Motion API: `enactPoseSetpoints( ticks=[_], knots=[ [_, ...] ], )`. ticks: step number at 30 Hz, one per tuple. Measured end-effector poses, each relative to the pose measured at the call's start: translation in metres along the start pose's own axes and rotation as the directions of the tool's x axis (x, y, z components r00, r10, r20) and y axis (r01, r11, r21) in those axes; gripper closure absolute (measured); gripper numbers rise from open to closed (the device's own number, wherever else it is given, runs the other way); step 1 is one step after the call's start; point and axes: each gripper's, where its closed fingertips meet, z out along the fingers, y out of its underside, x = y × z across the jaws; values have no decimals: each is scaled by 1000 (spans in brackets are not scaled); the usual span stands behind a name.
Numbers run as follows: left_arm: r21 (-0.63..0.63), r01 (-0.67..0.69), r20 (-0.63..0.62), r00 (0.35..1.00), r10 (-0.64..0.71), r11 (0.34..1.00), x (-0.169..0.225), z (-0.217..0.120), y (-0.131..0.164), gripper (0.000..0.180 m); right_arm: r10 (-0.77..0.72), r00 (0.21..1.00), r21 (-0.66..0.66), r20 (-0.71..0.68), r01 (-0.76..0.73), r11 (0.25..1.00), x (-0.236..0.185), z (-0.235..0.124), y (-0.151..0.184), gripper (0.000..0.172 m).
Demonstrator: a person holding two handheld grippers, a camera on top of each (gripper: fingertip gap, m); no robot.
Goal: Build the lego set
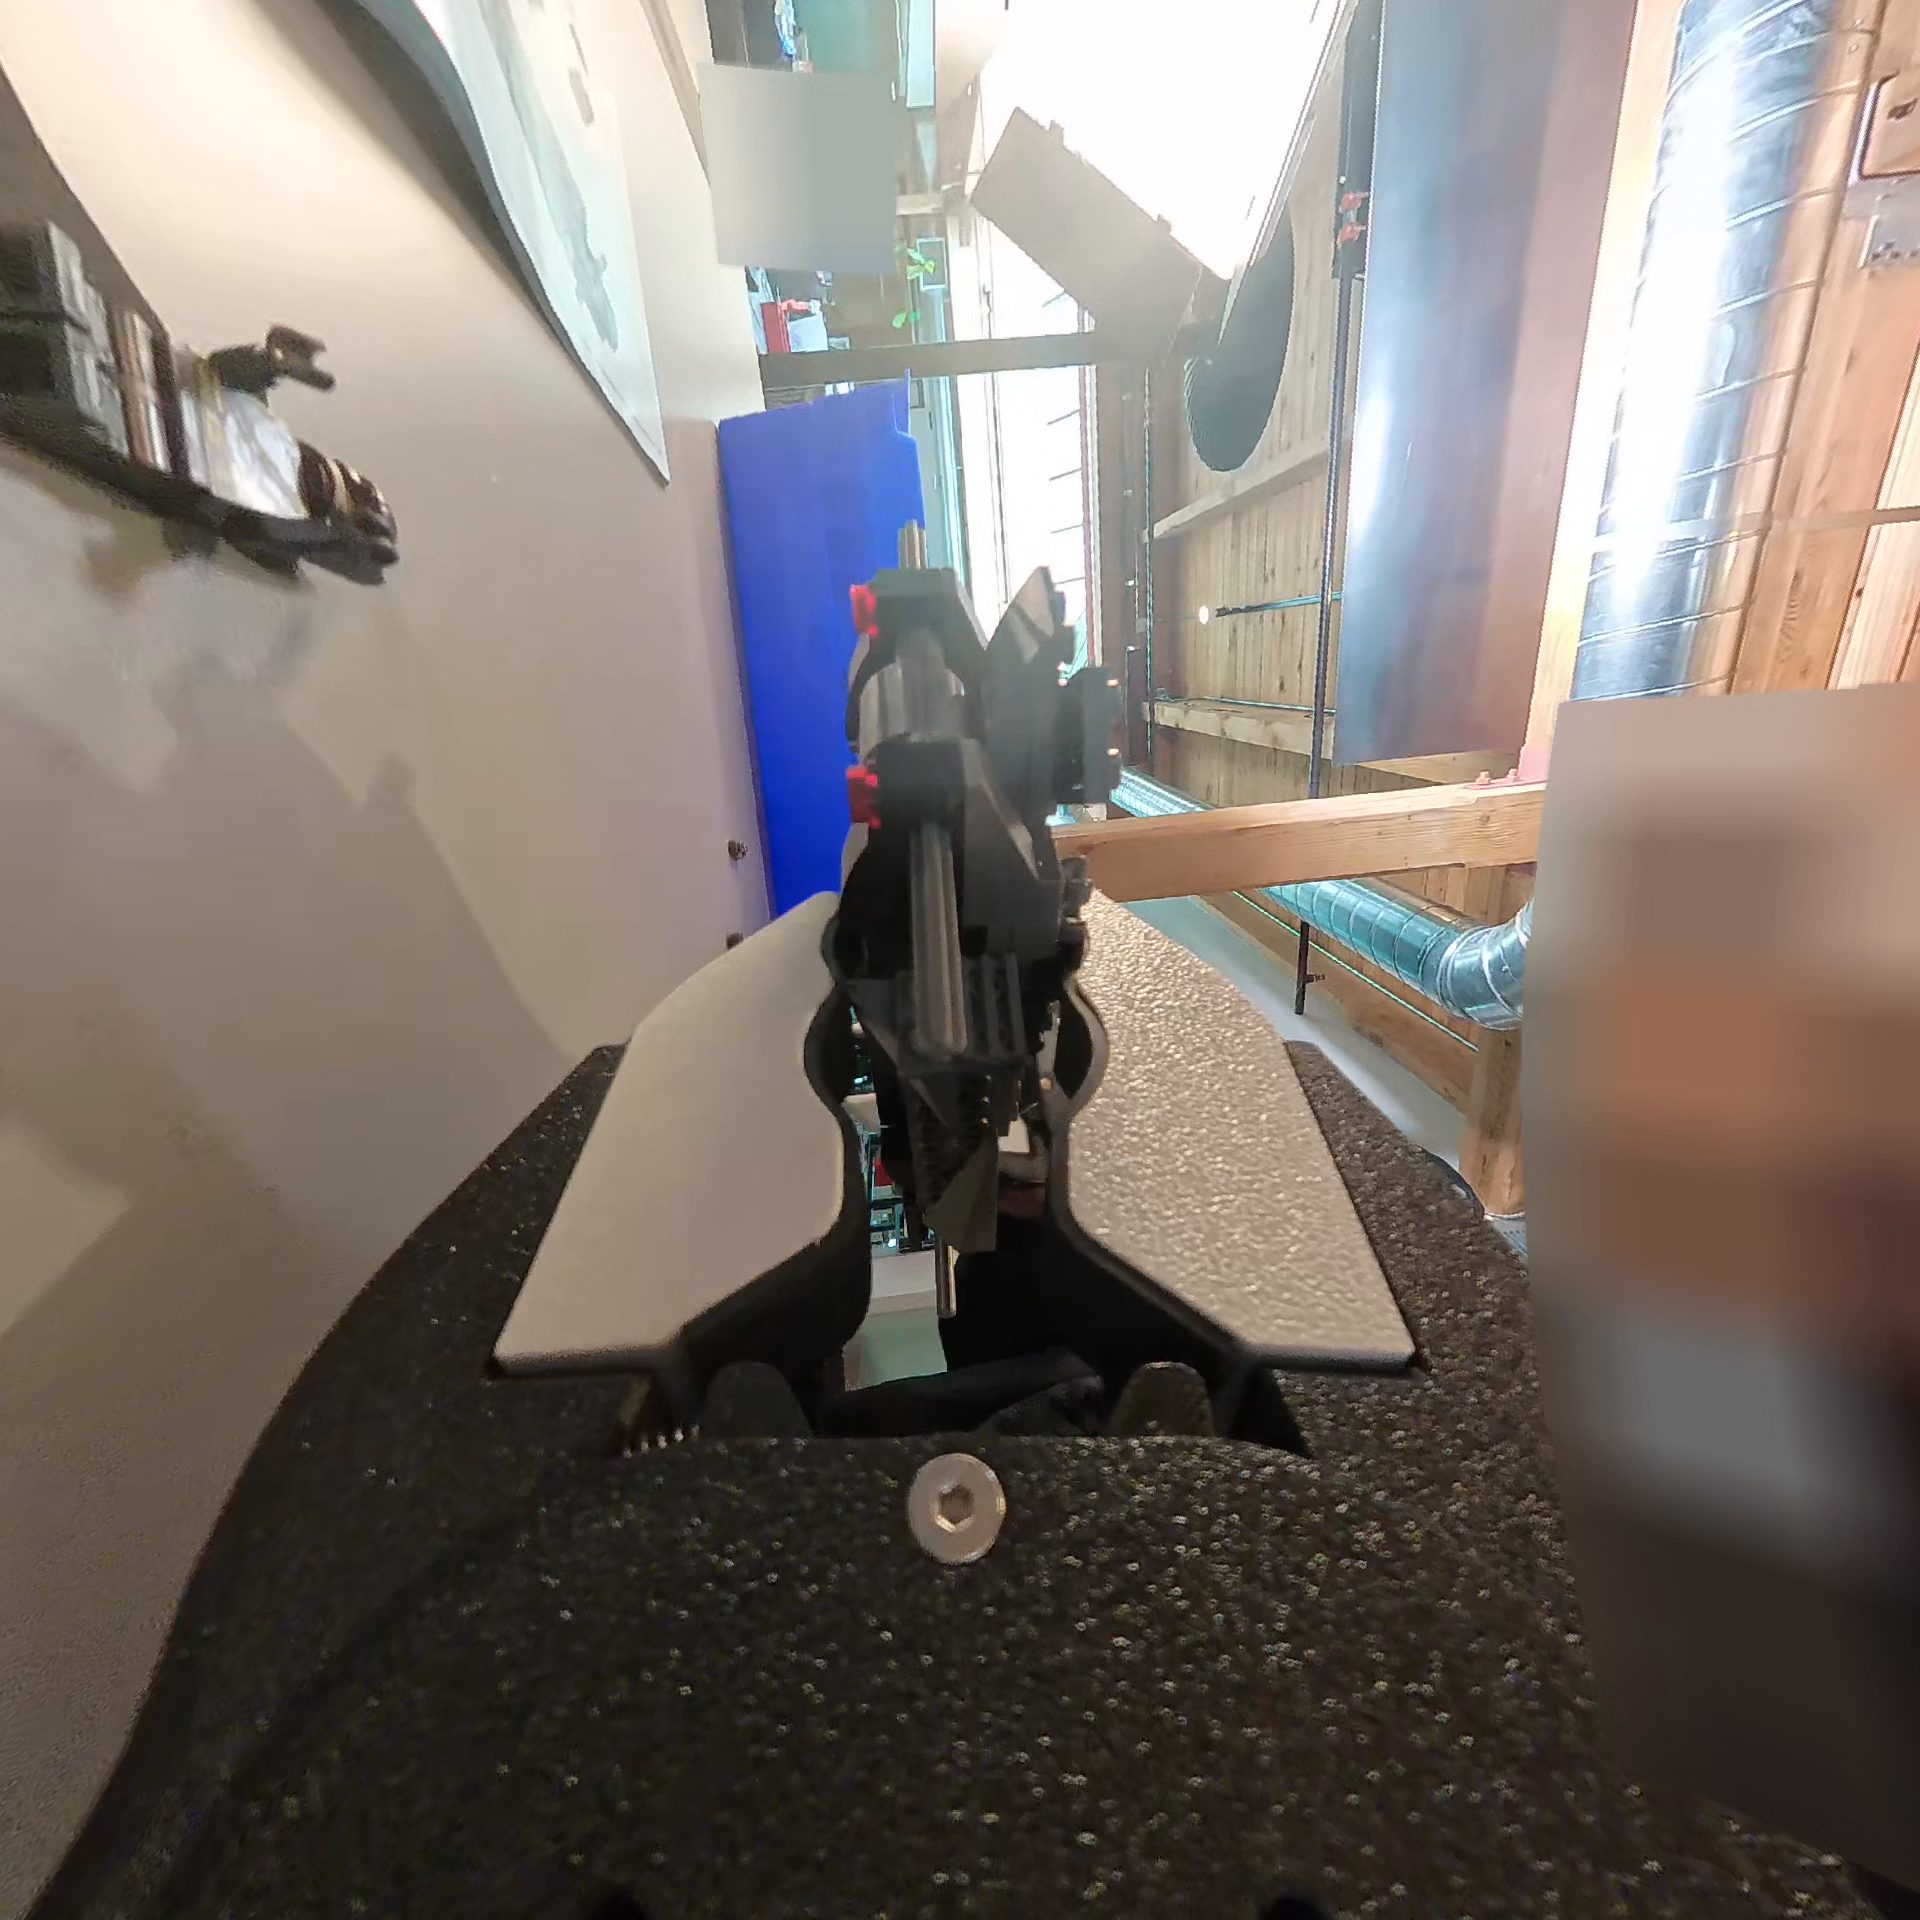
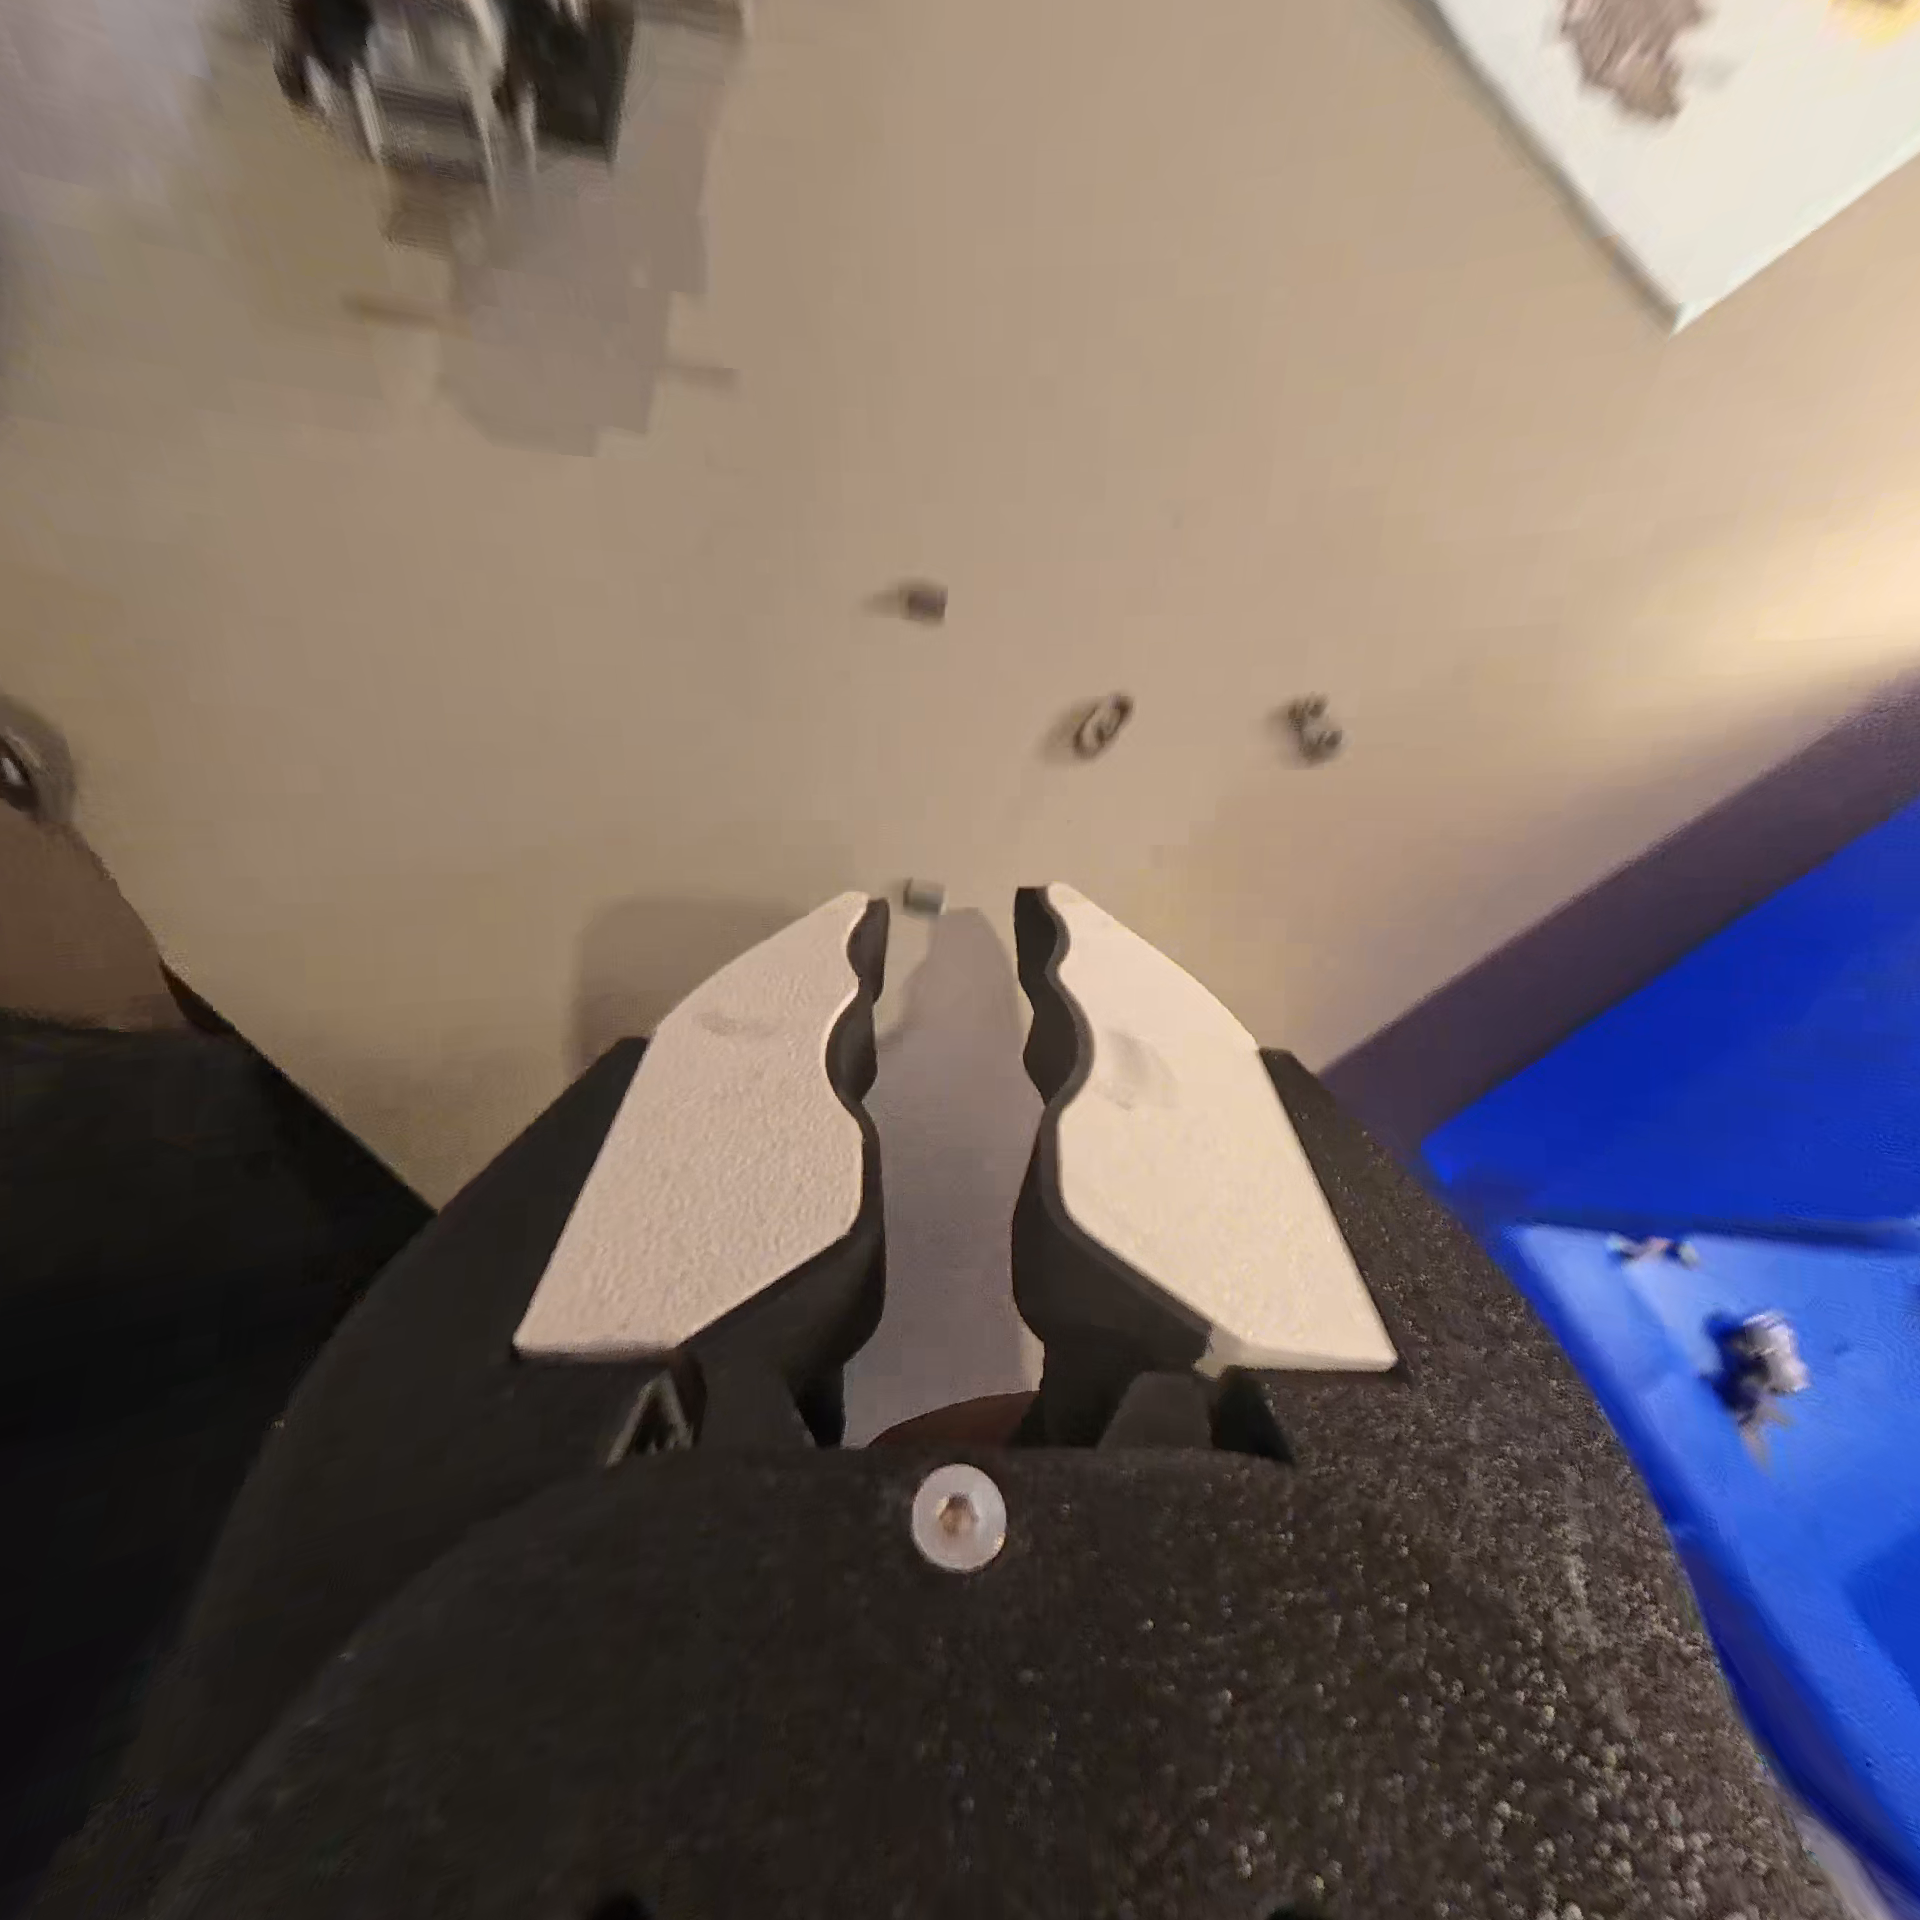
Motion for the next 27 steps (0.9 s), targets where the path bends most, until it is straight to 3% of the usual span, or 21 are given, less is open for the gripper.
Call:
enactPoseSetpoints(
  ticks=[3,12,14,17,27],
  knots=[
    [-12,8,4,1000,-8,1000,-1,0,7,145,23,1000,-8,-10,-23,1000,-9,10,15,147],
    [18,-8,30,1000,7,1000,1,-3,17,145,110,993,2,-31,-110,994,-9,31,15,148],
    [33,-4,33,999,3,999,1,-6,19,146,104,994,-2,-30,-104,995,-10,34,13,162],
    [60,-1,36,999,-1,998,-1,-12,21,146,77,997,-4,-29,-77,997,-9,38,7,164],
    [140,-5,28,1000,1,990,0,-24,24,145,30,998,48,-59,-27,998,33,80,-65,164]
  ],
)
